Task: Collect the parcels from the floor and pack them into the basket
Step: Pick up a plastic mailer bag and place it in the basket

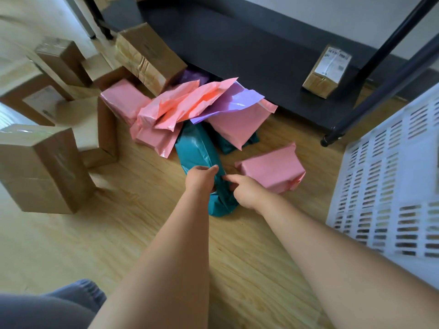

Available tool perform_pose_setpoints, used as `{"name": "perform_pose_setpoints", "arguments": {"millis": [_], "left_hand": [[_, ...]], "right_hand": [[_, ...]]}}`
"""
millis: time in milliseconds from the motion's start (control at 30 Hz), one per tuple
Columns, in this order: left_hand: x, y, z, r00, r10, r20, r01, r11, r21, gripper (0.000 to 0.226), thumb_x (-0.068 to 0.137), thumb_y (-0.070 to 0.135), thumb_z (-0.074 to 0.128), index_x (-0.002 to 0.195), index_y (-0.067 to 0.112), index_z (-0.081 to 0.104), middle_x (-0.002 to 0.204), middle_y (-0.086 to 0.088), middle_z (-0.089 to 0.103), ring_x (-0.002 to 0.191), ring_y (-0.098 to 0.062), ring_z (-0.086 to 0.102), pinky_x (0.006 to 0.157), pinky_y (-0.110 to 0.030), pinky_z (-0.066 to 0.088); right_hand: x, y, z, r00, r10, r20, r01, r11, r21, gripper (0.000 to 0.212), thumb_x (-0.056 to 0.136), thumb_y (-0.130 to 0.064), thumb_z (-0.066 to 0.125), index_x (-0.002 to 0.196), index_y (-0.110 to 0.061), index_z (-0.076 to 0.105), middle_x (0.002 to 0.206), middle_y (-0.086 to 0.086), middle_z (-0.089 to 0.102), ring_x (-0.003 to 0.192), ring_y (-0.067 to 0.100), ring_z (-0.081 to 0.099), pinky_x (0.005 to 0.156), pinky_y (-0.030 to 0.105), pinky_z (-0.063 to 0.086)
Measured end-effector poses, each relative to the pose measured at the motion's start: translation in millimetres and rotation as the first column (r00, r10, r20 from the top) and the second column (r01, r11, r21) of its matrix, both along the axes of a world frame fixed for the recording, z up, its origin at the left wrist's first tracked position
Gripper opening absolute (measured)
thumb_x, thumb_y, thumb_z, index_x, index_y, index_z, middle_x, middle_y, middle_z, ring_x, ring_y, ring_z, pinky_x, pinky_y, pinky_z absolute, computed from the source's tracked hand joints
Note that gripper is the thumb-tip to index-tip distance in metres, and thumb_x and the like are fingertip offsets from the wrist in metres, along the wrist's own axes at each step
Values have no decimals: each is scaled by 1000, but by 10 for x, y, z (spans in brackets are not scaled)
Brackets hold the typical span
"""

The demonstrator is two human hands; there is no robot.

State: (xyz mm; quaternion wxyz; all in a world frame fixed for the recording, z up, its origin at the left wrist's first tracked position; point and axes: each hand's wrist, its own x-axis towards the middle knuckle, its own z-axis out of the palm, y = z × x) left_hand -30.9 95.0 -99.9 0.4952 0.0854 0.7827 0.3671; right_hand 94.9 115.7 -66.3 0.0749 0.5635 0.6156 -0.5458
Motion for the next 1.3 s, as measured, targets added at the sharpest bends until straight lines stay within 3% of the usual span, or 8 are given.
{"name": "perform_pose_setpoints", "arguments": {"millis": [267, 400, 467, 533, 667, 833, 1167, 1300], "left_hand": [[-58, -71, 75, 996, -37, -84, 24, 988, -150, 11, 88, 13, 66, 95, 6, 59, 82, -10, 60, 92, -36, 67, 86, -44, 57], [39, -427, 673, 992, -18, -123, 4, 994, -110, 16, 90, 7, 58, 76, 3, 51, 78, -13, 56, 94, -38, 66, 86, -46, 57], [57, -381, 655, 996, -29, -81, 20, 994, -110, 8, 92, 6, 55, 91, -1, 58, 87, -13, 60, 94, -33, 65, 85, -45, 58], [100, -391, 579, 999, -35, -3, 35, 992, -122, 24, 92, 3, 51, 114, -2, 58, 100, -15, 61, 91, -32, 64, 81, -44, 59], [241, -574, 717, 992, -18, 129, 34, 991, -128, 11, 91, -2, 50, 100, 1, 56, 111, -23, 64, 94, -37, 65, 74, -46, 58], [504, -956, 1174, 961, -93, 261, 110, 993, -52, 21, 97, -3, 42, 83, 4, 57, 77, -12, 61, 67, -20, 58, 62, -32, 52], [630, -1152, 1691, 874, -263, 408, 183, 957, 226, 17, 99, 2, 46, 105, 2, 61, 94, -13, 69, 82, -22, 66, 74, -34, 55], [691, -1082, 1871, 883, -365, 296, 285, 916, 280, 19, 97, 6, 54, 114, 3, 63, 108, -13, 71, 96, -22, 69, 80, -35, 57]], "right_hand": [[157, -79, 90, 1000, -20, 8, 20, 1000, -3, 68, 90, 10, 31, 141, -31, 48, 147, 6, 44, 73, 13, 54, 53, 19, 39], [429, -342, 512, 995, -93, -32, 96, 986, 135, 50, 94, -2, 48, 140, -24, 50, 144, 7, 48, 100, 20, 58, 79, 29, 52], [450, -302, 550, 994, -108, 0, 107, 983, 150, 47, 94, -8, 52, 140, -19, 49, 143, 6, 49, 112, 23, 57, 90, 32, 48], [474, -309, 572, 991, -123, 45, 116, 984, 133, 45, 96, -10, 53, 140, -14, 48, 139, 8, 52, 115, 25, 56, 91, 31, 44], [635, -479, 785, 977, -208, 48, 199, 968, 151, 48, 98, -17, 51, 144, -6, 40, 138, 12, 51, 120, 27, 52, 92, 31, 41], [929, -639, 995, 952, -306, -5, 301, 934, 191, 45, 98, -35, 47, 132, -6, 53, 129, 12, 57, 113, 28, 54, 95, 38, 44], [1134, -889, 1451, 842, -506, -188, 520, 853, 34, 65, 94, -62, 31, 148, -27, 37, 143, 3, 49, 127, 29, 48, 106, 44, 38], [1266, -866, 1724, 724, -601, -338, 616, 784, -75, 50, 92, -58, 47, 125, -22, 60, 117, 2, 64, 101, 21, 60, 98, 41, 47]]}}
